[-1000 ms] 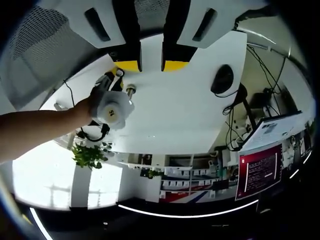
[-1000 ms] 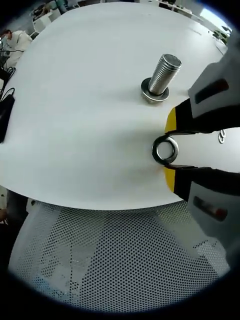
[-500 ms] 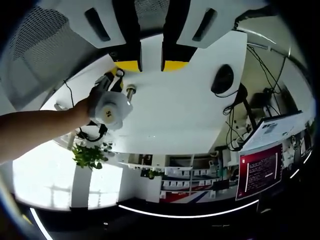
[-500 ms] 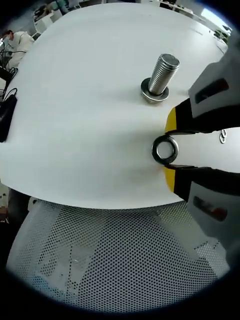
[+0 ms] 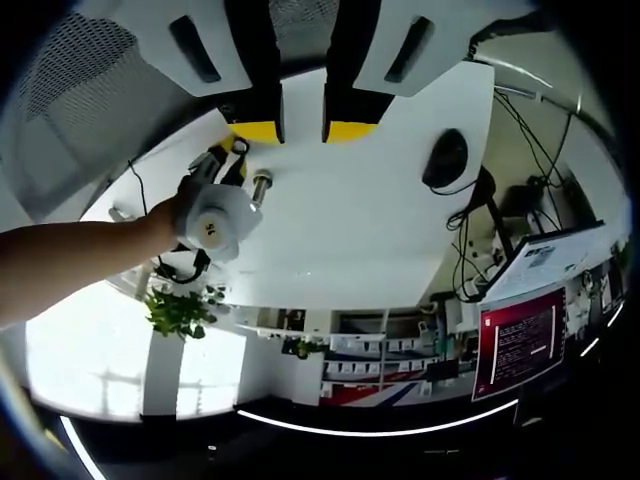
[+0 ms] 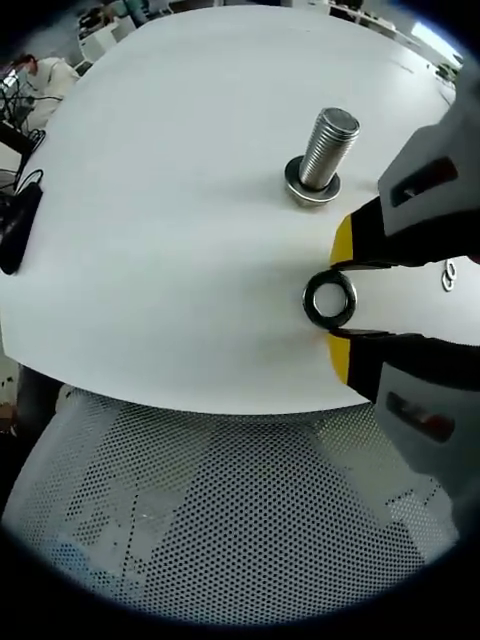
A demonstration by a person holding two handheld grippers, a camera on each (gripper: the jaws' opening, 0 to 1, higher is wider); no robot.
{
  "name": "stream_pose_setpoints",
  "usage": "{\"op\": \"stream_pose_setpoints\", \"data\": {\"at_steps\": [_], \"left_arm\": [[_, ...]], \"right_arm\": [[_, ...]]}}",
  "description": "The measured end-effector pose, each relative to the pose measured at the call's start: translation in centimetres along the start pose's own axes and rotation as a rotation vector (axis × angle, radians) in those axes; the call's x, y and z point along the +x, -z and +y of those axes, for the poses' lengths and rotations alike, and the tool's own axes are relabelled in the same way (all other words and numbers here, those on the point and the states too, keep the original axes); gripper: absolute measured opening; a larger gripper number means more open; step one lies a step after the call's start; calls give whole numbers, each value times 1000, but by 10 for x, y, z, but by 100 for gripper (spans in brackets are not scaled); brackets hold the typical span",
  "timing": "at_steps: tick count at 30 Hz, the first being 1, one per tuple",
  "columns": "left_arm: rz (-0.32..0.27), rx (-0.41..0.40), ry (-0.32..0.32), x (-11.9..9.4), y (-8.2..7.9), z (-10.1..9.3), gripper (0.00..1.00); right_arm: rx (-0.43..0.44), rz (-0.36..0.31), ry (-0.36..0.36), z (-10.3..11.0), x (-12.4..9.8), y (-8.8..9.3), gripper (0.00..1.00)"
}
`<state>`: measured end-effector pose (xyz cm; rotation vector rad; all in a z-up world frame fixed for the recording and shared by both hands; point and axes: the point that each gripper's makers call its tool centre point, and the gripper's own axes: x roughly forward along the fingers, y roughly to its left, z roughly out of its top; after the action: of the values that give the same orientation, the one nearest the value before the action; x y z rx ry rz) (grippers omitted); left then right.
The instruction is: Place the washer onto the threaded stud by aligning its center hole with the stud, sliding it down to the base, and recovering from edge contact or off-axis alignment until the washer reaches the visible bottom stop.
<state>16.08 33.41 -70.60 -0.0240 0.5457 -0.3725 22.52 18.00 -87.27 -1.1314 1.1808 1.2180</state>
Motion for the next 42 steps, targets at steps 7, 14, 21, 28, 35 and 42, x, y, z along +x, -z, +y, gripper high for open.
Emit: {"op": "stream_pose_setpoints", "data": {"at_steps": [7, 14, 21, 28, 35, 42], "left_arm": [[1, 1, 1, 0, 0, 0, 13], [0, 1, 3, 0, 0, 0, 13], [-2, -1, 3, 0, 0, 0, 13], [-5, -3, 3, 0, -1, 0, 13], [-4, -2, 3, 0, -1, -1, 13], [-5, -3, 3, 0, -1, 0, 13]], "right_arm": [[9, 19, 5, 0, 1, -1, 25], [10, 29, 3, 0, 0, 0, 25], [17, 11, 1, 2, -2, 0, 24], [4, 4, -2, 0, -1, 0, 24], [21, -17, 6, -3, -4, 1, 23], [61, -27, -2, -8, -13, 4, 23]]}}
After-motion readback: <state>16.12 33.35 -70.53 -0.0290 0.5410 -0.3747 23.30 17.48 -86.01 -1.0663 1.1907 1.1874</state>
